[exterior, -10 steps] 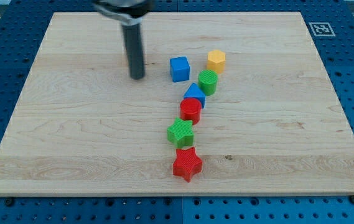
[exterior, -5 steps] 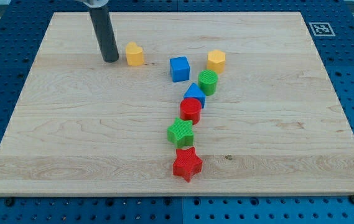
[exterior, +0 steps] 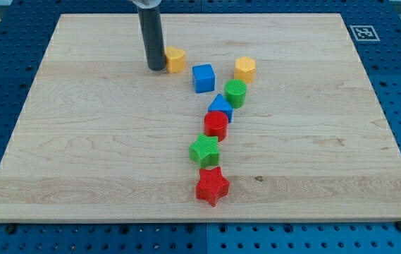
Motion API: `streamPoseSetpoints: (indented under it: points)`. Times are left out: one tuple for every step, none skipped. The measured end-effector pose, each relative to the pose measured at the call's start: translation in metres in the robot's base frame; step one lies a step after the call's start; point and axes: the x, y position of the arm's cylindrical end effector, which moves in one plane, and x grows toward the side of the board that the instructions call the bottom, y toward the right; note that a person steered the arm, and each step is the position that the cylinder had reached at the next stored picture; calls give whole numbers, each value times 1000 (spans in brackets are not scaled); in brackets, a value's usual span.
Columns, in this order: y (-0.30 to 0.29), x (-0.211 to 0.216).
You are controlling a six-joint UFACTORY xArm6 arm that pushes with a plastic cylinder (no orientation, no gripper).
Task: Slide the yellow heart towards to the top center
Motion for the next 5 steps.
streamPoseSetpoints:
  points:
    - [0, 0]
    - [1, 0]
    - [0, 0]
    - [0, 0]
    - [0, -1]
